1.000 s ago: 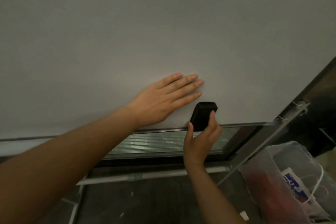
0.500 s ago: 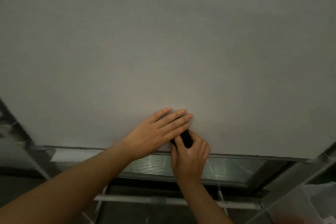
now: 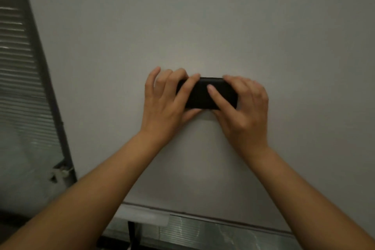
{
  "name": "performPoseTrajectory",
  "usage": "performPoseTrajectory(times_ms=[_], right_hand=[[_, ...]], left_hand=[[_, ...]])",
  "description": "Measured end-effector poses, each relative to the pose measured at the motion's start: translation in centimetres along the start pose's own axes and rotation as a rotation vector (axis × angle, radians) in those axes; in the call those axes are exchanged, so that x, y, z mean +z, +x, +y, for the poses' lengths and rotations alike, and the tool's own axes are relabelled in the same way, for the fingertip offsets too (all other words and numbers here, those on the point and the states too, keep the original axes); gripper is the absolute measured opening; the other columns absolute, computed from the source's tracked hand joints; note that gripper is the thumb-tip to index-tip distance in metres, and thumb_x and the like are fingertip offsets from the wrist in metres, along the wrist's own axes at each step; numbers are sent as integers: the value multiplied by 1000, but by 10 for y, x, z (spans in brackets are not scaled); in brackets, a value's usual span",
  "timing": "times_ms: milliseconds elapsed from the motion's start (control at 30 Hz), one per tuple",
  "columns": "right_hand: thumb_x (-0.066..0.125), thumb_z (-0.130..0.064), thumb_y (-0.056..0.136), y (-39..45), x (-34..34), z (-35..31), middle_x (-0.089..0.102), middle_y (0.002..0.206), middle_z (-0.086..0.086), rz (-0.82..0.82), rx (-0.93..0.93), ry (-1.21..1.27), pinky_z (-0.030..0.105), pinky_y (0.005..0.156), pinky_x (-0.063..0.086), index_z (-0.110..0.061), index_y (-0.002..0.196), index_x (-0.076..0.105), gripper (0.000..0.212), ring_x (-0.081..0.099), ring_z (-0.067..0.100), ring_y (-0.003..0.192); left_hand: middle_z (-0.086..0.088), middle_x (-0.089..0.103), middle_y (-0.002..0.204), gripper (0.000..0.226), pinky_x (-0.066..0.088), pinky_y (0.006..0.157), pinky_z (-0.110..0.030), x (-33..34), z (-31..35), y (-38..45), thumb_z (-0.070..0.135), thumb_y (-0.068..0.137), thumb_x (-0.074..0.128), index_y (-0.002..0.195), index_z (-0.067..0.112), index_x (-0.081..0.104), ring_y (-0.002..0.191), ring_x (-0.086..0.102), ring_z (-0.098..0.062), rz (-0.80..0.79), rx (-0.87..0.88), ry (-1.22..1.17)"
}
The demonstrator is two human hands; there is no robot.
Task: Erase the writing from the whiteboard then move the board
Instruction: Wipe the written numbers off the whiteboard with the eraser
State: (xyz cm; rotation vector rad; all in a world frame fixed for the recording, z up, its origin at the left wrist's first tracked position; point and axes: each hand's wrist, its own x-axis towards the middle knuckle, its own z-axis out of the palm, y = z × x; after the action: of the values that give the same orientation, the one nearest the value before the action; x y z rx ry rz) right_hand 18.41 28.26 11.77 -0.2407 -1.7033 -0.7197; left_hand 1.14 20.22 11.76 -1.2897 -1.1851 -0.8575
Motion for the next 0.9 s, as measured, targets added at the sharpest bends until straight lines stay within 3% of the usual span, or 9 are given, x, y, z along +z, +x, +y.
performPoseTrajectory(times_ms=[200, 400, 700, 900], right_hand=[[79, -6, 77, -34, 6, -21, 50, 130, 15, -12, -73, 39, 47, 95, 41, -15, 127, 61, 54, 51, 36, 110], [76, -11, 78, -72, 16, -55, 51, 128, 11, -74, -109, 44, 45, 92, 39, -19, 127, 58, 53, 52, 31, 108], [39, -14, 100, -116, 24, -92, 51, 123, 8, -206, -130, 61, 42, 85, 37, -24, 127, 56, 33, 50, 27, 103], [36, -11, 102, -139, 38, -113, 55, 115, 8, -192, -161, 81, 40, 80, 39, -25, 120, 61, 34, 53, 25, 96]], left_hand=[[-10, 41, 122, 52, 27, 110, -47, -5, 2, -47, 49, 98, 48, 134, 12, 45, 112, 45, -29, -65, -23, -35], [-9, 43, 122, 50, 27, 110, -46, -16, -6, -101, 46, 96, 51, 132, 12, 46, 111, 45, -28, -161, -26, -21], [-5, 47, 120, 42, 34, 104, -47, -36, -16, -155, 39, 94, 52, 126, 13, 50, 109, 48, -25, -233, 33, 13], [-4, 48, 119, 45, 23, 110, -43, -42, -25, -189, 39, 82, 58, 119, 15, 52, 108, 49, -23, -323, 77, 53]])
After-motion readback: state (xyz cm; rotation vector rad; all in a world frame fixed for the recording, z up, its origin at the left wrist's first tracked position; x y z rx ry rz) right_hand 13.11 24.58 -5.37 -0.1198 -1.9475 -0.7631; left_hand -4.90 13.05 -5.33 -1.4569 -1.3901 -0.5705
